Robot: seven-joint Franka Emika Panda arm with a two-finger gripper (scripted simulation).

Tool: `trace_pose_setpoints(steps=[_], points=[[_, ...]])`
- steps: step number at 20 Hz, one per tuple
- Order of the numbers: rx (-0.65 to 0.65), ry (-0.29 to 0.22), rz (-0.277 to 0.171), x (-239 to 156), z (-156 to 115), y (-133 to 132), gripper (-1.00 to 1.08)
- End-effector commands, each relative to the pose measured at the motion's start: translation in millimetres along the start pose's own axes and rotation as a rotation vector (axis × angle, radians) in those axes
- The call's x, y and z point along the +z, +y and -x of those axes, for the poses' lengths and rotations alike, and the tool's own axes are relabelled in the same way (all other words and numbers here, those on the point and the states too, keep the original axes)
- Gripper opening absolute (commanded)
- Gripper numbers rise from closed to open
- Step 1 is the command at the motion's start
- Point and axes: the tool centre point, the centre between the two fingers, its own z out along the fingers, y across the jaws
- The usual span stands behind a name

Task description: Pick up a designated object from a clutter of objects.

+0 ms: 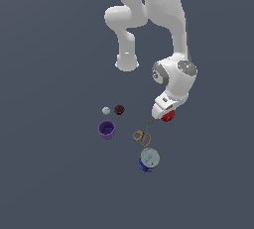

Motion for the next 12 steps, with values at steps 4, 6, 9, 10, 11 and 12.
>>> trace_pose_setpoints(steps=[4, 6, 9, 10, 11, 12], points=[[0.001, 0.002, 0.001, -12.7, 3.0, 13.3, -1.0], [0.001, 0.002, 0.001, -20.2, 5.3, 21.4, -1.0], [0.001, 0.002, 0.001, -34.3, 9.7, 36.5, -1.0], [0.0, 0.002, 0.0, -39.6, 11.3, 42.1, -1.0], [0.0, 0.002, 0.0, -45.5, 13.1, 48.3, -1.0], [0.0, 0.002, 0.0, -51.7, 15.0, 55.0, -1.0]])
